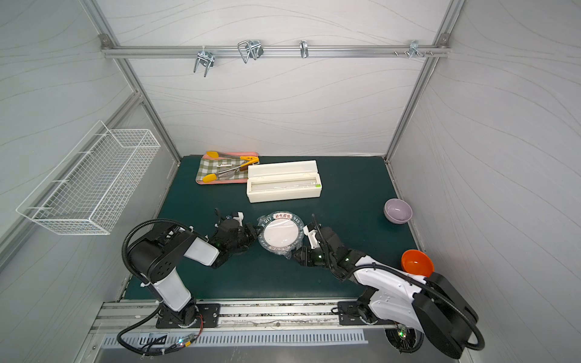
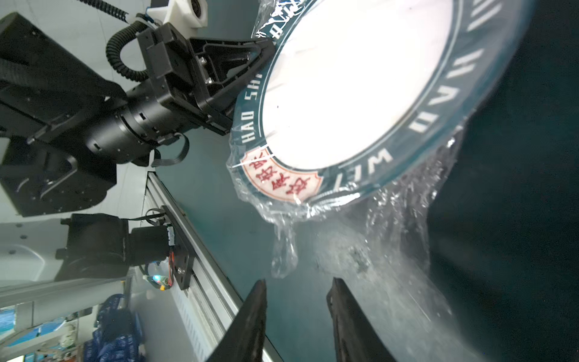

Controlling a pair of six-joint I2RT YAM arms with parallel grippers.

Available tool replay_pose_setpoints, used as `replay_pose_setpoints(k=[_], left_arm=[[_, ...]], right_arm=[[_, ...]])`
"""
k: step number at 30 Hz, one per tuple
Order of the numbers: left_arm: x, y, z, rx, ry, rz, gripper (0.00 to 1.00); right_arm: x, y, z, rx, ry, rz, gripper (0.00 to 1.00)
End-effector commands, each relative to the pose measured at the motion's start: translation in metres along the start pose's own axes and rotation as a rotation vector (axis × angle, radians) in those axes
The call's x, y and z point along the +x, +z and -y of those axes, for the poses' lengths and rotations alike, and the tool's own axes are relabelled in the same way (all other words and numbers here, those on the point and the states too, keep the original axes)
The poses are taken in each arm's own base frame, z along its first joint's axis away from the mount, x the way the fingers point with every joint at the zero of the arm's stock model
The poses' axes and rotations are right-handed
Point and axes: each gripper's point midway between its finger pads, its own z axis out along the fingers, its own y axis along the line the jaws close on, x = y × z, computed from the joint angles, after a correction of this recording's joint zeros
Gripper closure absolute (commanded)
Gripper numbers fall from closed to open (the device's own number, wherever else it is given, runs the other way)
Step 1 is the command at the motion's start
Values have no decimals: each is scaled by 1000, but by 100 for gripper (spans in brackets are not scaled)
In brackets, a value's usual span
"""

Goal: Wrap the plate with plastic wrap
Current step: Cover the plate with plastic wrap.

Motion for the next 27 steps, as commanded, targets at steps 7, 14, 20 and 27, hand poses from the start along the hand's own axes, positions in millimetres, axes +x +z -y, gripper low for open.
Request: replay_pose_setpoints(k=[7, 14, 20, 27], left_arm=[[3, 1, 4, -2, -4, -19, 100], [5, 2, 4, 4, -15, -30, 100], [10, -1, 0, 3, -24, -47, 100], [9, -1, -3, -17, -21, -36, 100]], right_arm=[[-13, 35, -7, -62, 17, 19, 92], [7, 42, 16, -6, 10, -10, 89], [-11, 57, 23, 30, -14, 36, 79], [12, 25, 26, 111, -28, -25, 53]])
